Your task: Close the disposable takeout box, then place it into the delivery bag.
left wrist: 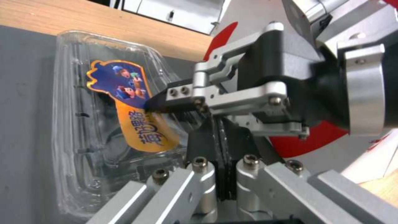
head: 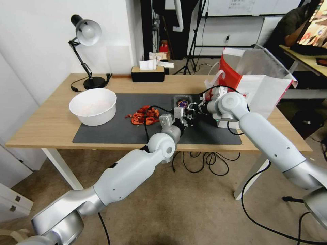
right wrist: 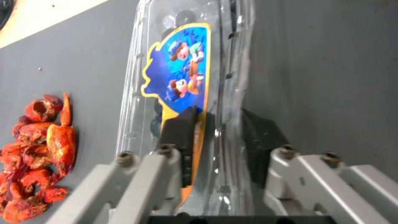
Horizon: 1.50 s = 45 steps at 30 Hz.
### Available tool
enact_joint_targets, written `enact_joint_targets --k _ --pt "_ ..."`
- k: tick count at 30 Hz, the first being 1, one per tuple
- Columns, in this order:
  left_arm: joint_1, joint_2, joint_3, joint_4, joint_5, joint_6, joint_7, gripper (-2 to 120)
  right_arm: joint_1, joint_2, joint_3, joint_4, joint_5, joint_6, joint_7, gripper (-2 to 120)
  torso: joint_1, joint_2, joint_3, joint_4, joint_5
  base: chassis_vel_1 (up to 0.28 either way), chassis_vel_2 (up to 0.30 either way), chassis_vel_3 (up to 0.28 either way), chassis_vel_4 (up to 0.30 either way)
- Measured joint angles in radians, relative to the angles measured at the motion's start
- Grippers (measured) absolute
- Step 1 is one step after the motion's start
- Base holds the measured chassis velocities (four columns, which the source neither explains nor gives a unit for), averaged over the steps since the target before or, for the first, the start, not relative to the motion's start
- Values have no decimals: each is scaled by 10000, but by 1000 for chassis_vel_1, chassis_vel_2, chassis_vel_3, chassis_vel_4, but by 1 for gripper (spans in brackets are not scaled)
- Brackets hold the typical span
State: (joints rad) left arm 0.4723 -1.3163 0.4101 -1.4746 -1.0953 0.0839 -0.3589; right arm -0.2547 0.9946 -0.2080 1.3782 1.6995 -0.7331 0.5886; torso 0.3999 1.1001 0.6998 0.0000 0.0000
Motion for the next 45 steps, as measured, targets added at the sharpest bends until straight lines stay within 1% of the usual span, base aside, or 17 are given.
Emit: enact_joint_targets --k 1,2,3,4,6,19,27,30,31,33,34,36,37,40,41,44,45 --pt "-9 4 1 2 -8 0 -4 0 6 -15 0 7 6 1 18 18 0 0 0 0 0 0 0 0 0" --pt "-43 28 -7 7 -20 -11 11 0 11 -53 -6 -7 14 1 69 10 1 0 0 -1 6 0 0 0 0" --pt "-43 28 -7 7 -20 -11 11 0 11 -53 -6 -7 14 1 69 10 1 0 0 -1 6 0 0 0 0" --pt "-53 27 -7 6 -65 -11 44 0 19 -56 -6 -1 29 1 72 4 1 0 1 2 1 0 0 0 0" --pt "-57 54 -29 7 -125 -10 36 0 18 -65 3 -5 38 1 101 0 0 0 2 2 1 0 0 0 0" --pt "-88 318 -111 -113 -143 -27 65 0 -7 -95 27 -6 49 -12 190 0 0 -1 1 2 0 0 0 0 0" --pt "157 736 -251 -537 -97 15 39 0 14 -105 94 4 54 -24 275 0 1 -3 3 -1 0 0 0 0 0" --pt "497 1173 -405 -945 -58 213 -37 0 57 -187 105 16 93 -31 273 0 3 -2 3 -2 -1 0 0 0 0" --pt "497 1173 -405 -945 -58 213 -37 0 57 -187 105 16 93 -31 273 0 3 -2 3 -2 -1 0 0 0 0" --pt "880 1570 -616 -1322 -34 301 -63 0 95 -196 83 -26 95 -35 251 0 3 -2 3 -2 -1 0 0 0 0" --pt "880 1570 -616 -1322 -34 301 -63 0 95 -196 83 -26 95 -35 251 0 3 -2 3 -2 -1 0 0 0 0" --pt "1282 1928 -987 -1747 -13 309 -69 0 83 -191 83 -18 95 -35 240 0 3 -2 3 0 -3 0 0 0 0" --pt "1282 1928 -987 -1747 -13 309 -69 0 83 -191 83 -18 95 -35 240 0 3 -2 3 0 -3 0 0 0 0" --pt "2040 2382 -1601 -2626 162 336 -110 0 41 -232 86 123 95 -36 155 0 2 -2 3 -1 -1 0 0 0 0" --pt "2040 2382 -1601 -2626 162 336 -110 0 41 -232 86 123 95 -36 155 0 2 -2 3 -1 -1 0 0 0 0" --pt "2910 2666 -2175 -3457 325 417 -158 1 5 -249 176 263 88 -30 -118 0 2 -2 2 0 -1 0 0 0 0" --pt "2910 2666 -2175 -3457 325 417 -158 1 5 -249 176 263 88 -30 -118 0 2 -2 2 0 -1 0 0 0 0"
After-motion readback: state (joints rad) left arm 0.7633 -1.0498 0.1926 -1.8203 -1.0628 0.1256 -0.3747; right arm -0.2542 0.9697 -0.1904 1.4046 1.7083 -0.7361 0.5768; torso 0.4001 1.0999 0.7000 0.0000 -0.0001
